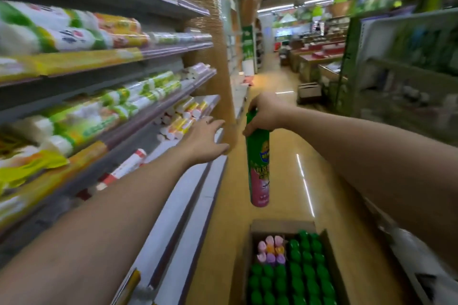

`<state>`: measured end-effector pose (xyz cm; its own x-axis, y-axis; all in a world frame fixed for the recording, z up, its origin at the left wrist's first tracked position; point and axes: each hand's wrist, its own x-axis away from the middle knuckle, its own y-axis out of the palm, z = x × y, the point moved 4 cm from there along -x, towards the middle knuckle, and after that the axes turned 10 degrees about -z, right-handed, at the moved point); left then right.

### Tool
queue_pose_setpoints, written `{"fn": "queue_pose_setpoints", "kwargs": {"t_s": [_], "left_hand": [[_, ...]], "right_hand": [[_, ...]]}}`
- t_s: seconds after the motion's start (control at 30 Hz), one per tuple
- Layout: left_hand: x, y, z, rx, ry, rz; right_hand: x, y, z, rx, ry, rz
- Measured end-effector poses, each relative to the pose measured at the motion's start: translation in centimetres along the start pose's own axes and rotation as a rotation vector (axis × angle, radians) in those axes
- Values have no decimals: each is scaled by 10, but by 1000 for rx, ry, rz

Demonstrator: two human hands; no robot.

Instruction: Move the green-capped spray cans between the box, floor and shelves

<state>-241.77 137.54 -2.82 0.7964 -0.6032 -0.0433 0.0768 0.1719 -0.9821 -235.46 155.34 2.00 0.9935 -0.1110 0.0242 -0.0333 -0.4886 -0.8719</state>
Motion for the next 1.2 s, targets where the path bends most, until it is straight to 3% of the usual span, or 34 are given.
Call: {"fn": "queue_pose_setpoints", "kwargs": {"t_s": [0.7, 0.97, 1.2], "left_hand": [[-408, 117, -4, 197, 62, -215], [-544, 242, 7, 138, 243, -458], [-601, 403, 6, 150, 417, -740]], "right_hand": [[-327, -15, 230, 90, 285, -238], [-399, 55, 341, 54, 502, -317], [-419, 182, 441, -12, 738, -460]]}}
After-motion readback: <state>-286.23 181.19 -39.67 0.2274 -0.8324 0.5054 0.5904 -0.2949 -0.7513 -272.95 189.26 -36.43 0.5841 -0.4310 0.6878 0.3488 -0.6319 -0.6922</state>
